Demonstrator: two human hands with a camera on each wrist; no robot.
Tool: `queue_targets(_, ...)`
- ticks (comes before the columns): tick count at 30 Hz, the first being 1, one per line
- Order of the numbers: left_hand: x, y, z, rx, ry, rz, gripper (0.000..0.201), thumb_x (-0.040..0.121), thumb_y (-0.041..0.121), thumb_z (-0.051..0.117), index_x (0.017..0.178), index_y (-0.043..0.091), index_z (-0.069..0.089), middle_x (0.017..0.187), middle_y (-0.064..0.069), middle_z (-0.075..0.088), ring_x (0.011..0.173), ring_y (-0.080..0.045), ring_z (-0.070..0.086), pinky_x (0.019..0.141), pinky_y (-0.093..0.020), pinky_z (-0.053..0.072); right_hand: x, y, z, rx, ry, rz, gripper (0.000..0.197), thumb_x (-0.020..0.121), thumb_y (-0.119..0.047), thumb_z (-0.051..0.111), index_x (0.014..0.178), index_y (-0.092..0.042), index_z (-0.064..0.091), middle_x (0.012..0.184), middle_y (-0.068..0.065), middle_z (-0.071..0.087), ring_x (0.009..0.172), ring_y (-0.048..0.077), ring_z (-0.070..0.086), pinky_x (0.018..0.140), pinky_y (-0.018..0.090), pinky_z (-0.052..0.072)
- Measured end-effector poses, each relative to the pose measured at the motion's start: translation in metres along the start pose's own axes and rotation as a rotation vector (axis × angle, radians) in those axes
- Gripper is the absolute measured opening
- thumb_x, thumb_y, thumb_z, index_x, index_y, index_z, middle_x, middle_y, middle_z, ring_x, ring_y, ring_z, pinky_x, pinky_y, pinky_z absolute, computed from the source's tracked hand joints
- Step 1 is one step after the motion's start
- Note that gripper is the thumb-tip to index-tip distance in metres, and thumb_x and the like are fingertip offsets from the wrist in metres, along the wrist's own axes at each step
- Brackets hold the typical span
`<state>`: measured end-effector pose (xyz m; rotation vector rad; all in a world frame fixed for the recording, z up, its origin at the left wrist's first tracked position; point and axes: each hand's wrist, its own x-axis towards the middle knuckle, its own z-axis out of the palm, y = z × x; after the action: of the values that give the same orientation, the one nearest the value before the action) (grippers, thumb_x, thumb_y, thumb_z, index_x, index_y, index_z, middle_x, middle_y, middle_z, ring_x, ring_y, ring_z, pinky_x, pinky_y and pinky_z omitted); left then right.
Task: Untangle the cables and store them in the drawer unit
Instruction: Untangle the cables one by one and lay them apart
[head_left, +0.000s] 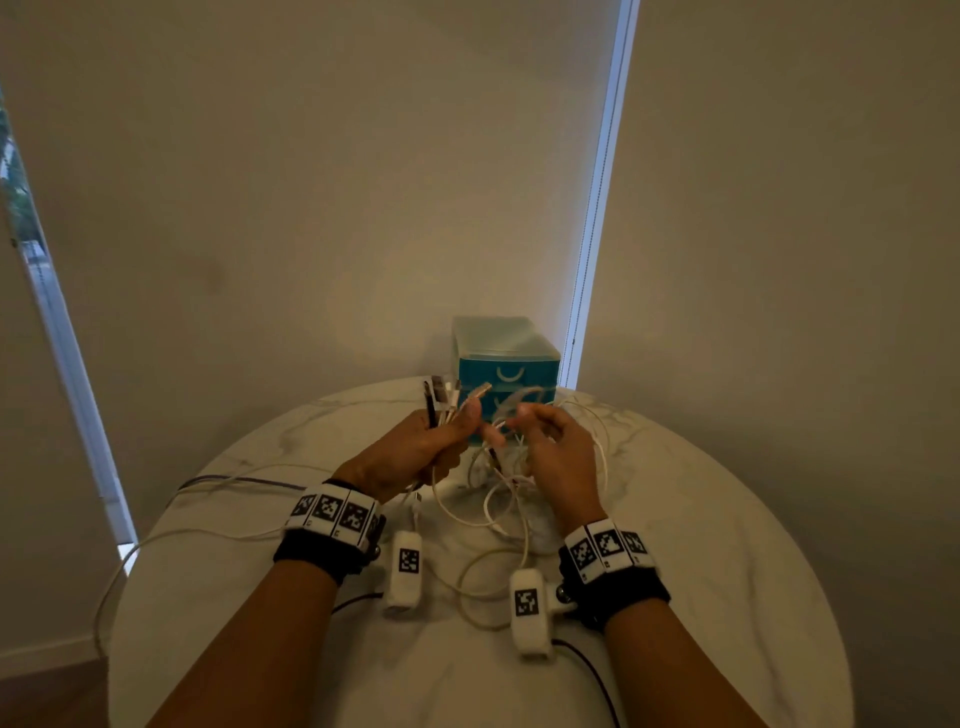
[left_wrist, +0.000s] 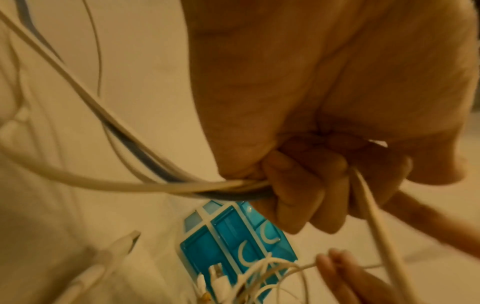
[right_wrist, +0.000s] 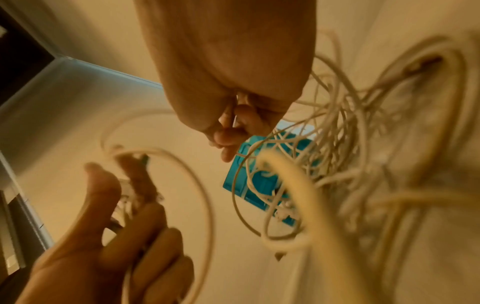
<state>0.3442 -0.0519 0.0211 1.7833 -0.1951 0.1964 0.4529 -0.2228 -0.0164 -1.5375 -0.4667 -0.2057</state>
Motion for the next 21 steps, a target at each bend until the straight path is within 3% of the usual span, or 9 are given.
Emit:
queue_targets(2,0.002,0.0,0.004,0.083,0.06,-0.095,0.067,0.103,0.071,0.034,0.113,0.025,0.082,0.061,0.005,0.025,0.052,-0.009,0.023,0.053,-0.032,0.017,0.006,-0.004,-0.005,0.043,0.032,-0.067,0.019,0.106,-0.034,0.063,0.105,-0.02,0.075,0.098,-0.002,0.08,0.082,0.008,0.073,0.07,0.027,0.057)
queue_targets(4,0.006,-0.004,0.008,0.116,0.111,-0.134,0.065,0.103,0.073,0.033,0.121,0.031,0.08,0.06,0.008,0.029,0.052,-0.007,0.026,0.051,-0.027,0.021,0.008,-0.007,-0.005,0.097,0.019,-0.091,0.025,0.108,-0.027,0.059,0.115,-0.008,0.072,0.101,0.004,0.079,0.067,0.0,0.068,0.057,0.016,0.05)
queue_targets(7,0.014,-0.014,0.009,0.058,0.165,-0.214,0.057,0.1,0.072,0.045,0.129,0.03,0.073,0.061,0.008,0.035,0.051,-0.006,0.028,0.051,-0.026,0.023,0.007,-0.011,-0.003,0.148,-0.017,-0.132,0.023,0.109,-0.018,0.056,0.116,-0.001,0.069,0.101,0.008,0.077,0.061,0.0,0.067,0.047,0.015,0.048)
queue_targets(10,0.019,-0.026,0.005,-0.013,0.211,-0.302,0.052,0.101,0.068,0.049,0.127,0.03,0.073,0.061,0.009,0.039,0.052,-0.007,0.028,0.049,-0.025,0.022,0.007,-0.028,-0.01,0.405,-0.082,-0.142,0.016,0.111,-0.012,0.05,0.111,-0.006,0.065,0.103,0.011,0.076,0.063,0.009,0.066,0.043,0.018,0.046)
queue_targets(13,0.022,-0.031,0.002,-0.032,0.356,-0.278,0.05,0.103,0.063,0.053,0.121,0.024,0.077,0.06,0.006,0.043,0.05,-0.009,0.031,0.047,-0.025,0.025,0.003,-0.037,-0.018,0.562,-0.102,-0.105,0.016,0.113,-0.014,0.047,0.113,-0.01,0.062,0.108,0.007,0.077,0.078,0.013,0.07,0.048,0.019,0.046)
queue_targets(16,0.022,-0.023,0.001,-0.022,0.494,-0.166,0.053,0.096,0.07,0.06,0.099,0.023,0.083,0.061,0.005,0.042,0.052,-0.01,0.035,0.046,-0.026,0.028,0.001,-0.031,-0.015,0.471,-0.152,-0.118,0.015,0.111,-0.016,0.05,0.111,-0.013,0.065,0.107,0.005,0.079,0.091,0.015,0.072,0.062,0.025,0.05)
queue_targets(18,0.021,-0.015,0.0,-0.072,0.473,-0.193,0.066,0.088,0.081,0.06,0.09,0.018,0.082,0.058,0.007,0.039,0.051,-0.009,0.034,0.046,-0.025,0.027,-0.001,-0.028,-0.008,0.353,-0.227,-0.171,0.014,0.11,-0.013,0.052,0.11,-0.011,0.066,0.103,0.003,0.08,0.096,0.017,0.073,0.07,0.027,0.053)
queue_targets(21,0.018,-0.009,0.002,-0.124,0.369,-0.288,0.076,0.079,0.089,0.062,0.085,0.016,0.082,0.058,0.008,0.034,0.052,-0.008,0.028,0.049,-0.026,0.021,-0.007,-0.027,0.001,0.231,-0.391,-0.258,0.017,0.109,-0.001,0.05,0.105,-0.005,0.066,0.091,0.0,0.079,0.092,0.013,0.075,0.08,0.026,0.058)
